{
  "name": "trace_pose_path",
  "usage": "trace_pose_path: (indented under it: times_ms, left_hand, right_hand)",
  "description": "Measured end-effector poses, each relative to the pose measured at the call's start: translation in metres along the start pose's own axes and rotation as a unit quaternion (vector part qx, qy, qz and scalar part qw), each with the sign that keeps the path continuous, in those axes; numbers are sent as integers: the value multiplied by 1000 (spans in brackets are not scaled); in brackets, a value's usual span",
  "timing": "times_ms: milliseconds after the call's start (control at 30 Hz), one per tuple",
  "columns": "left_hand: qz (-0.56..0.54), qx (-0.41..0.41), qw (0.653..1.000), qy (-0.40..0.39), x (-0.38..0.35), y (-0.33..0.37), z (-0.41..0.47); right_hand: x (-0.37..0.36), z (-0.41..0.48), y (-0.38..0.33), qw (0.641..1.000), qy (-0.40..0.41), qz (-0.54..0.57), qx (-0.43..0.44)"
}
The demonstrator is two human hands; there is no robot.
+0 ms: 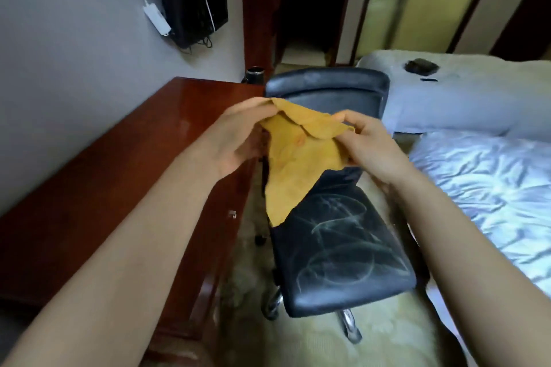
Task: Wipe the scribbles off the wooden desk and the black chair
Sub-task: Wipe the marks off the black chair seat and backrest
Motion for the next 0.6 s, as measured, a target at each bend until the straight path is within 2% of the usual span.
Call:
trace_pose_path:
  times_ms: [67, 133, 200, 333, 433, 500, 600]
  left_hand:
    - [-100, 92, 990, -29, -47, -52, -5]
    - [-105, 199, 973, -59, -101, -127, -21]
    - [-92, 243, 962, -89, -141, -185, -41]
    - [-36, 217, 972, -86, -229, -256, -65]
    - [20, 188, 978, -89, -269, -280, -67]
    - [46, 173, 981, -75, -287, -291, -64]
    - [62, 152, 984, -66, -302, -302, -50]
  right_hand:
    - [41, -27, 33, 999, 15, 39, -34]
    - [84, -58, 79, 996, 31, 30, -77]
    - [113, -80, 121, 991, 53, 7, -124]
    - [175, -148, 227, 961, 96, -18, -257]
    - [195, -198, 286, 930, 100, 35, -351]
    - [199, -223, 315, 911, 84, 103, -391]
    - [195, -243, 342, 898, 32, 166, -406]
Point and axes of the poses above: each hand's wrist, its own z-axis towards the middle knuckle, its own x-axis out of the back of the hand, y = z × x, the point moved 9 cm from there along z, towards the middle knuckle, and after that the axes turned 15 degrees about -z, right-handed, at the moved point
